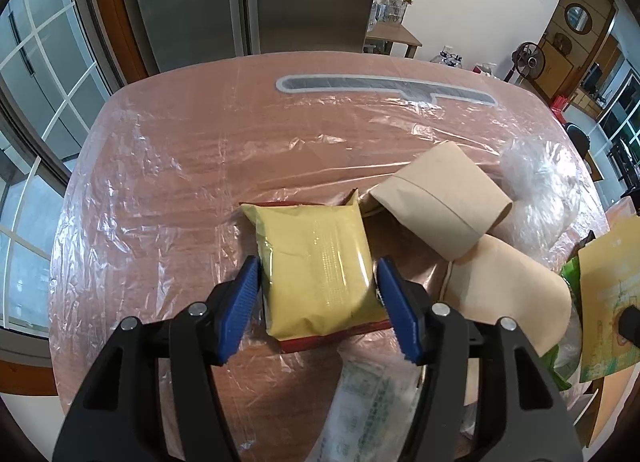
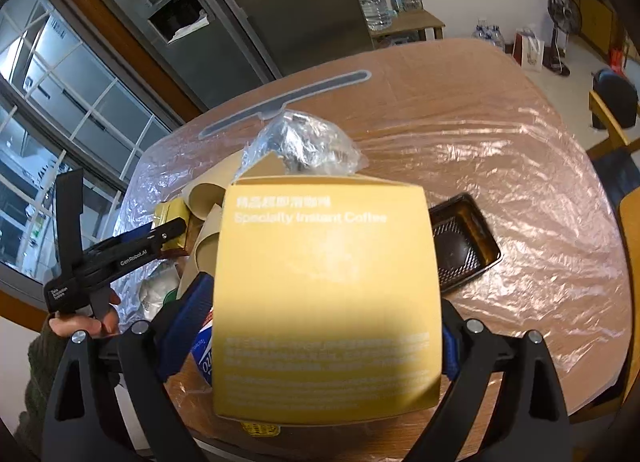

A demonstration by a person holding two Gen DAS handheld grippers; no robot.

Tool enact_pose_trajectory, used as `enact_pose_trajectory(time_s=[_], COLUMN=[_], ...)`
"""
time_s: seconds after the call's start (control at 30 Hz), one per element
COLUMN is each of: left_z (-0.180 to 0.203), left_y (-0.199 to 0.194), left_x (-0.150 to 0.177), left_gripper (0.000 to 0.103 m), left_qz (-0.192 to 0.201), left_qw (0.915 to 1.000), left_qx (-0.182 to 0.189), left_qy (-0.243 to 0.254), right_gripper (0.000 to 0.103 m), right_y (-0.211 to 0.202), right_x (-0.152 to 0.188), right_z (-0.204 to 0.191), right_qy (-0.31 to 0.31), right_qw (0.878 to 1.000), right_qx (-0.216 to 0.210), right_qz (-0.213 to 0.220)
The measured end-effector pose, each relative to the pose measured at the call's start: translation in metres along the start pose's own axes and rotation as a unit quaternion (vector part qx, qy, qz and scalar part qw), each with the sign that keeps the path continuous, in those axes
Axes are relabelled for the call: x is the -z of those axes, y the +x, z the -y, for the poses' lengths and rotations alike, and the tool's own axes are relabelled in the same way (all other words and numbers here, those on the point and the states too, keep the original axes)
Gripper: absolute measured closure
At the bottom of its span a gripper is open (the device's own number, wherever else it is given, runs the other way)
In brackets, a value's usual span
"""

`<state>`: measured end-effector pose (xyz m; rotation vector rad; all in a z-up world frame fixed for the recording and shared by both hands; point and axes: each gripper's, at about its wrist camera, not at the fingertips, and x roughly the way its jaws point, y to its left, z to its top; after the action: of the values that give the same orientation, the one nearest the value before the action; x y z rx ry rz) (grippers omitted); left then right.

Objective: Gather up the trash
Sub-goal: 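Grasp the yellow snack packet with the left gripper while the right grasps the yellow coffee box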

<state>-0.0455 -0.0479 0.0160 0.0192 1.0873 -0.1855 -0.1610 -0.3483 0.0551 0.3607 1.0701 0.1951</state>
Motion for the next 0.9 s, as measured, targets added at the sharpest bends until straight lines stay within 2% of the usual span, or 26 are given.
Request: enact_pose_trajectory(time_s=[0.1, 0.17, 0.27, 0.6, 0.9], left_z=[-0.002, -0.004, -0.008, -0.017, -0.016], left_y=[0.001, 0.001, -0.002, -0.026, -0.057], left_x=[0.001, 0.002, 0.002, 0.005, 0.025], left_gripper=[0.045, 0.052, 0.053, 0.054, 0.054], left_qz=[0.000, 0.002, 0.006, 0.026, 0.055], left_qw=[0.9999, 0.9999, 0.9997, 0.9986, 0.9978], left_qx=[0.009, 0.013, 0.023, 0.036, 0.023], left_qy=[-0.005, -0.005, -0.012, -0.028, -0.031], right_gripper=[0.014, 0.014, 0.025, 0.025, 0.025], right_y=[-0.004, -0.007, -0.010, -0.024, -0.034], right_x=[0.001, 0.001, 0.000, -0.001, -0.004], right_z=[0.003, 0.007, 0.010, 0.014, 0.018], right_qy=[0.006, 0.016, 0.021, 0.020, 0.012], right_qw=[1.000, 0.999, 0.999, 0.998, 0.998], right_qx=[-0.007, -0.028, -0.040, -0.053, -0.052], right_qz=[0.004, 0.003, 0.007, 0.026, 0.040])
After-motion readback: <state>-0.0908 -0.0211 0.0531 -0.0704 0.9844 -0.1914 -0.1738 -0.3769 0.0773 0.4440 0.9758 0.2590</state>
